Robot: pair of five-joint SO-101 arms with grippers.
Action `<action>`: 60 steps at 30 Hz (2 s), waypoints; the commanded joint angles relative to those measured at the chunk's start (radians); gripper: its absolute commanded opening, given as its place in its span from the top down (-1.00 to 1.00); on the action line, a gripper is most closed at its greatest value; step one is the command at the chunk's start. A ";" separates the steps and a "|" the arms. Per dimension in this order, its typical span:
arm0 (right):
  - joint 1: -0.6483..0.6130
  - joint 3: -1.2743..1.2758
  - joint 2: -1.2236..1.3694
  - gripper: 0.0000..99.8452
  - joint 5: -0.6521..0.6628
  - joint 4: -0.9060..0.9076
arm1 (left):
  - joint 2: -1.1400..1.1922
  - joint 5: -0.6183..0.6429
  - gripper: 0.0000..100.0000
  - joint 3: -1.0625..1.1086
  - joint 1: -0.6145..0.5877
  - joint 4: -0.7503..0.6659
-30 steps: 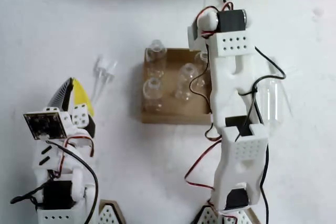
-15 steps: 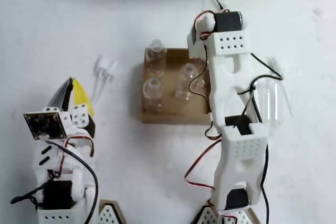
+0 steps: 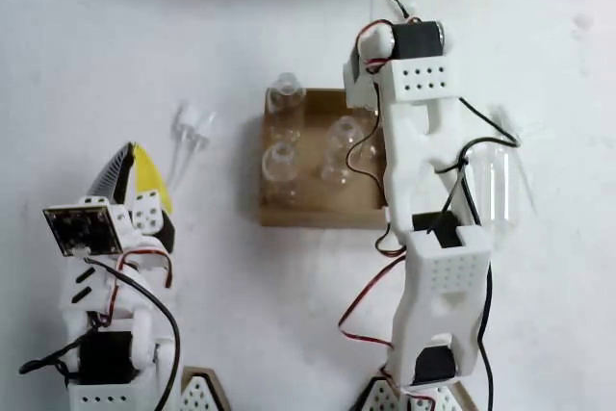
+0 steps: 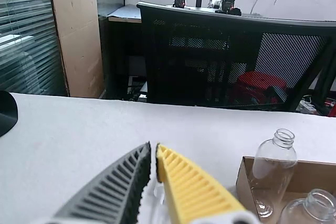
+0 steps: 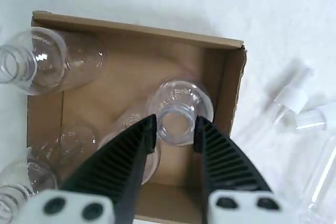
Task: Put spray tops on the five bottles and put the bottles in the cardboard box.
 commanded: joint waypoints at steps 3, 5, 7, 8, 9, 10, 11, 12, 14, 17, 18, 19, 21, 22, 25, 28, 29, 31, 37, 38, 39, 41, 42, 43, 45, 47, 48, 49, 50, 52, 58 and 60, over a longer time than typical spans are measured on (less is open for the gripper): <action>-0.010 -0.003 -0.013 0.83 0.009 0.027 | -0.007 0.015 0.95 -0.005 -0.012 -0.029; -0.008 -0.003 -0.013 0.83 0.009 0.027 | -0.007 0.015 0.95 -0.005 -0.012 -0.029; -0.004 -0.005 -0.013 0.83 0.009 0.027 | -0.007 0.015 0.95 -0.005 -0.012 -0.029; -0.002 -0.006 -0.013 0.83 0.009 0.018 | -0.007 0.015 0.95 -0.005 -0.012 -0.029; -0.001 -0.006 -0.013 0.83 0.009 -0.001 | -0.007 0.015 0.95 -0.005 -0.012 -0.029; 0.005 -0.006 -0.013 0.83 0.009 -0.021 | -0.007 0.015 0.95 -0.005 -0.012 -0.029; 0.008 -0.006 -0.012 0.83 0.009 -0.044 | -0.007 0.015 0.95 -0.005 -0.012 -0.029; 0.010 -0.002 -0.012 0.83 0.009 -0.067 | -0.007 0.015 0.95 -0.005 -0.012 -0.029; 0.013 0.003 -0.012 0.83 0.014 -0.101 | -0.007 0.015 0.95 -0.005 -0.012 -0.029; 0.018 0.003 -0.012 0.83 0.014 -0.124 | -0.007 0.015 0.95 -0.005 -0.012 -0.029; 0.019 0.003 -0.012 0.83 0.015 -0.128 | -0.007 0.015 0.95 -0.005 -0.012 -0.029; 0.019 0.003 -0.012 0.83 0.015 -0.128 | -0.007 0.015 0.95 -0.005 -0.012 -0.029; 0.019 0.002 -0.012 0.83 0.017 -0.128 | -0.007 0.015 0.95 -0.005 -0.012 -0.029; 0.021 0.002 -0.012 0.83 0.017 -0.128 | -0.007 0.015 0.95 -0.005 -0.012 -0.029; 0.021 0.005 -0.012 0.83 0.017 -0.140 | -0.007 0.015 0.95 -0.005 -0.012 -0.029; 0.041 0.005 -0.010 0.83 0.017 -0.142 | -0.007 0.015 0.95 -0.005 -0.012 -0.029; 0.047 0.005 -0.010 0.83 0.017 -0.142 | -0.007 0.015 0.95 -0.005 -0.012 -0.029; 0.064 0.005 -0.010 0.83 0.014 -0.142 | -0.007 0.015 0.95 -0.005 -0.012 -0.029; 0.079 0.005 -0.010 0.83 0.017 -0.148 | -0.007 0.015 0.95 -0.005 -0.012 -0.029; 0.079 0.006 -0.010 0.83 0.017 -0.157 | -0.007 0.015 0.95 -0.005 -0.012 -0.029; 0.079 0.006 -0.007 0.83 0.017 -0.165 | -0.007 0.015 0.95 -0.005 -0.012 -0.029; 0.079 0.005 0.015 0.83 0.017 -0.179 | -0.007 0.015 0.95 -0.005 -0.012 -0.028; 0.079 0.003 0.027 0.83 0.017 -0.180 | -0.007 0.015 0.95 -0.005 -0.012 -0.028; 0.079 0.002 0.039 0.83 0.017 -0.180 | -0.007 0.015 0.95 -0.005 -0.012 -0.028; 0.079 -0.005 0.062 0.83 0.017 -0.180 | -0.007 0.015 0.95 -0.005 -0.012 -0.028; 0.079 -0.006 0.073 0.83 0.017 -0.177 | -0.007 0.015 0.95 -0.005 -0.012 -0.028; 0.081 -0.006 0.073 0.83 0.017 -0.177 | -0.007 0.015 0.95 -0.005 -0.012 -0.028; 0.081 -0.006 0.073 0.83 0.017 -0.176 | -0.007 0.015 0.95 -0.005 -0.012 -0.028; 0.079 -0.006 0.073 0.83 0.017 -0.174 | -0.007 0.015 0.95 -0.005 -0.012 -0.028; 0.079 -0.006 0.068 0.83 0.017 -0.173 | -0.007 0.015 0.95 -0.005 -0.012 -0.028; 0.074 -0.006 0.044 0.82 0.012 -0.170 | -0.007 0.015 0.95 -0.005 -0.012 -0.029; 0.074 -0.006 0.033 0.82 0.011 -0.170 | -0.007 0.015 0.95 -0.005 -0.012 -0.029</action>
